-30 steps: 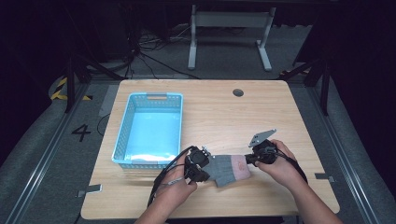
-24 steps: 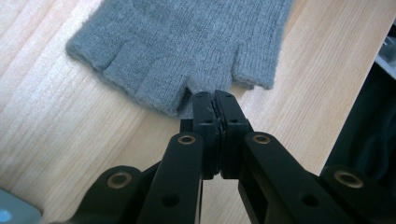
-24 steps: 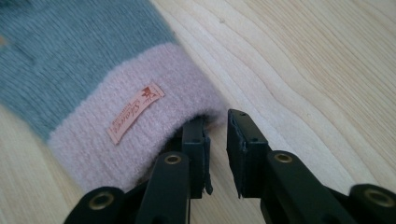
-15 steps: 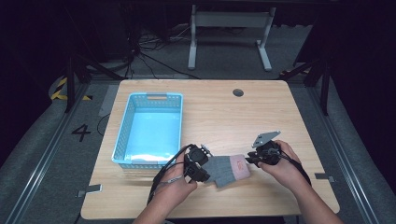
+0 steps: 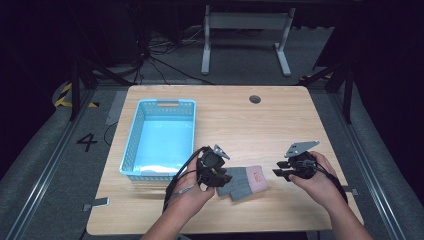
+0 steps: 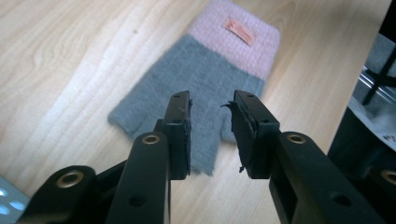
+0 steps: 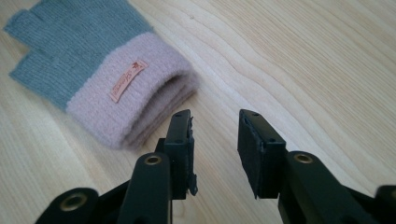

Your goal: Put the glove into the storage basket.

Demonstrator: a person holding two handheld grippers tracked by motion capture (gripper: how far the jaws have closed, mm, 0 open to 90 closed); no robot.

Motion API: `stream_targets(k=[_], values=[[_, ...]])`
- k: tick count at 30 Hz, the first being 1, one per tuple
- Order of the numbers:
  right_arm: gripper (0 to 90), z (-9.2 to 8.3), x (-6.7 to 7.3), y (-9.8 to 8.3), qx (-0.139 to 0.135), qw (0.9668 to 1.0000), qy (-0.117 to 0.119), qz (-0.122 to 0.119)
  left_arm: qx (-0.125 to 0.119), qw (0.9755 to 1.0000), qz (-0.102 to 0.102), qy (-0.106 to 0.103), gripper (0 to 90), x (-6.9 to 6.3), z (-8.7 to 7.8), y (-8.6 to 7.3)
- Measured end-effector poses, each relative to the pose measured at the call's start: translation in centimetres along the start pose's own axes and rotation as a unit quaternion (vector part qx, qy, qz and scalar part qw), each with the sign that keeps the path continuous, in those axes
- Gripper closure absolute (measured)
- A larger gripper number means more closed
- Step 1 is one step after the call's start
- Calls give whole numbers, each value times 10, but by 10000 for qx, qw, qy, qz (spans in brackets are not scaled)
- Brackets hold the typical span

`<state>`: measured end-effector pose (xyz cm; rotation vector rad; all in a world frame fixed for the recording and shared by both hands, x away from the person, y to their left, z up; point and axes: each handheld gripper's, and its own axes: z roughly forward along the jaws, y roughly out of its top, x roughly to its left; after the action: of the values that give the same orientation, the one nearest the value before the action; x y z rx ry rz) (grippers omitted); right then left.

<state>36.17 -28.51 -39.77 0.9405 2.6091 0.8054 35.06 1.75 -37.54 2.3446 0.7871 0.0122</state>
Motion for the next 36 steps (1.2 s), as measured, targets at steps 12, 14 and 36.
stream_targets(k=[12, 14, 36], values=[[618, -19, -8, -16, -66, 9994, -122, 325, -323, 9994, -93, 29, 642, 1, 13, 10], [616, -20, -8, -17, -55, 9993, -132, 342, -355, 9993, -113, -14, 629, 2, 17, 12], [599, -19, -14, -23, -63, 9985, 16, 549, -72, 9999, -100, -116, 397, 9, 69, 9]])
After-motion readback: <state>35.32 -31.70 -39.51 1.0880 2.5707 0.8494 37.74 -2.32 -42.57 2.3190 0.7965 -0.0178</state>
